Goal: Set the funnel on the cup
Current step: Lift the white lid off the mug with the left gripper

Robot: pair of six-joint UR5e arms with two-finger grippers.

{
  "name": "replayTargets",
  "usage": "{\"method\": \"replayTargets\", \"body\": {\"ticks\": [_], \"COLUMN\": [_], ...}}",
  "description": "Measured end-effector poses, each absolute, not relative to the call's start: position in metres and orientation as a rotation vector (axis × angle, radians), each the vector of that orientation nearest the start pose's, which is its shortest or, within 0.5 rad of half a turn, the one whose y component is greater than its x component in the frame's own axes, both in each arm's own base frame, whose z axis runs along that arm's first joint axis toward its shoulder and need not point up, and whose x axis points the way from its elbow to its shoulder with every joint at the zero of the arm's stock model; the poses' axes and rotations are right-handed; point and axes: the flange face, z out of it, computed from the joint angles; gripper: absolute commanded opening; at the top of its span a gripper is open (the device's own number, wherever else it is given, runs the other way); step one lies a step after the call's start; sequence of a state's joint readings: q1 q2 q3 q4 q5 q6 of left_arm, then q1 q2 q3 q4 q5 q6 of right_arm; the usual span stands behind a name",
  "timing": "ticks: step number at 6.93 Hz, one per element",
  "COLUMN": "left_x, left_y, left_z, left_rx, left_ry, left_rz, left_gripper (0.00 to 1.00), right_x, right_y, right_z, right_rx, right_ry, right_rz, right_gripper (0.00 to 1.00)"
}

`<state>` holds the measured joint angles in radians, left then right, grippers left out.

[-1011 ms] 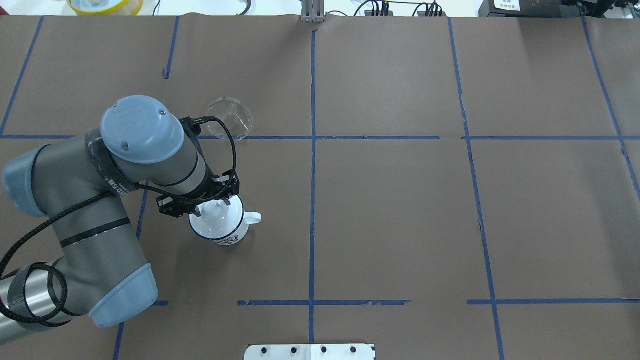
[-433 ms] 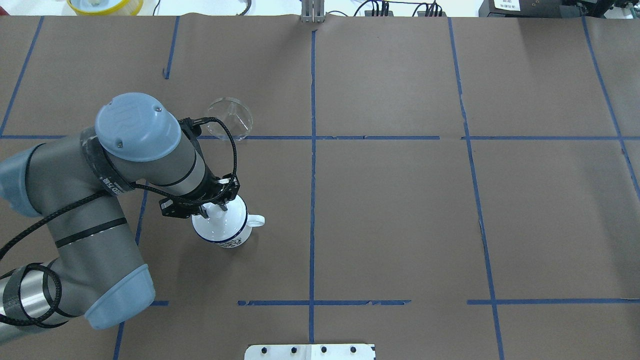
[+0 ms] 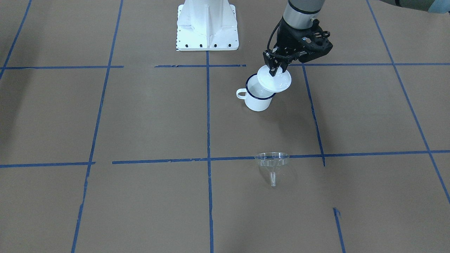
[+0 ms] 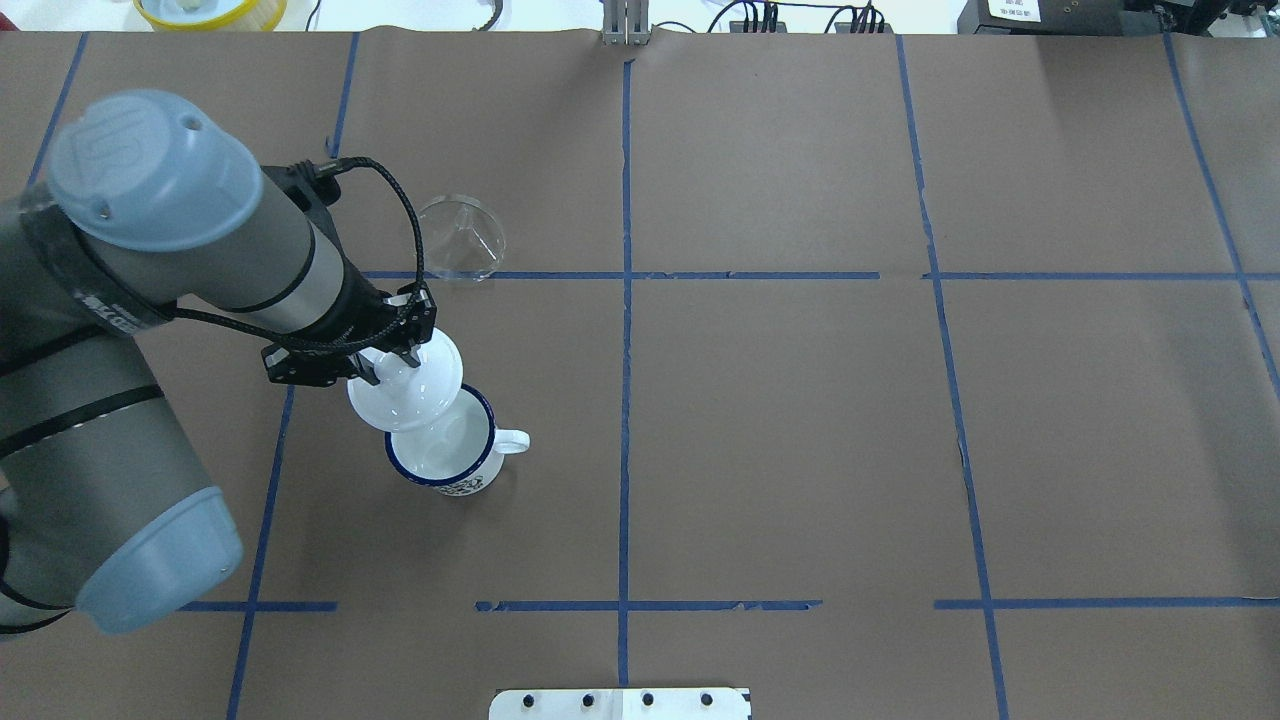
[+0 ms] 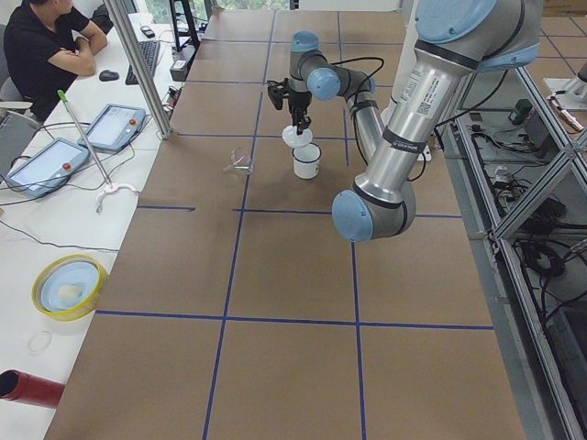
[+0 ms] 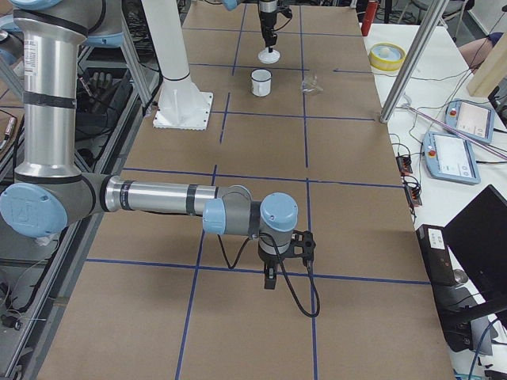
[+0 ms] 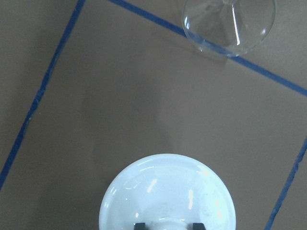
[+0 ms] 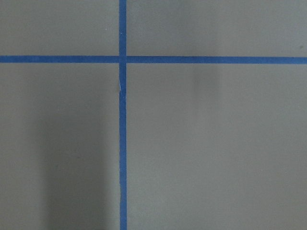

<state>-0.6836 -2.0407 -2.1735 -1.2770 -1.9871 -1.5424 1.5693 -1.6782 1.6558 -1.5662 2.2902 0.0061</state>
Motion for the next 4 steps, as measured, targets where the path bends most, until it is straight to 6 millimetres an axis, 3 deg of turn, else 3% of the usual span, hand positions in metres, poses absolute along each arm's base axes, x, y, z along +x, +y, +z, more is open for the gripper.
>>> {"method": "replayTargets", "body": {"ticks": [1,4], "left_x": [0.328,0.318], "left_y": [-0.386,-0.350], "left_z": [0.208,0.303], "left_rx": [-0.104,-0.123], "left_ry": [0.859,0.862], "left_rz": [-0.451,-0.408], "left_gripper": [0.00,0.00], "right_x": [0.067,0.067], "right_y": [-0.445,-0.445], "right_z": [0.671,0.671], "right_rx": [-0.020,-0.020], "right_ry": [-0.719,-0.719], "right_rz": [0.011,0.011], "right_gripper": [1.00,1.00]}}
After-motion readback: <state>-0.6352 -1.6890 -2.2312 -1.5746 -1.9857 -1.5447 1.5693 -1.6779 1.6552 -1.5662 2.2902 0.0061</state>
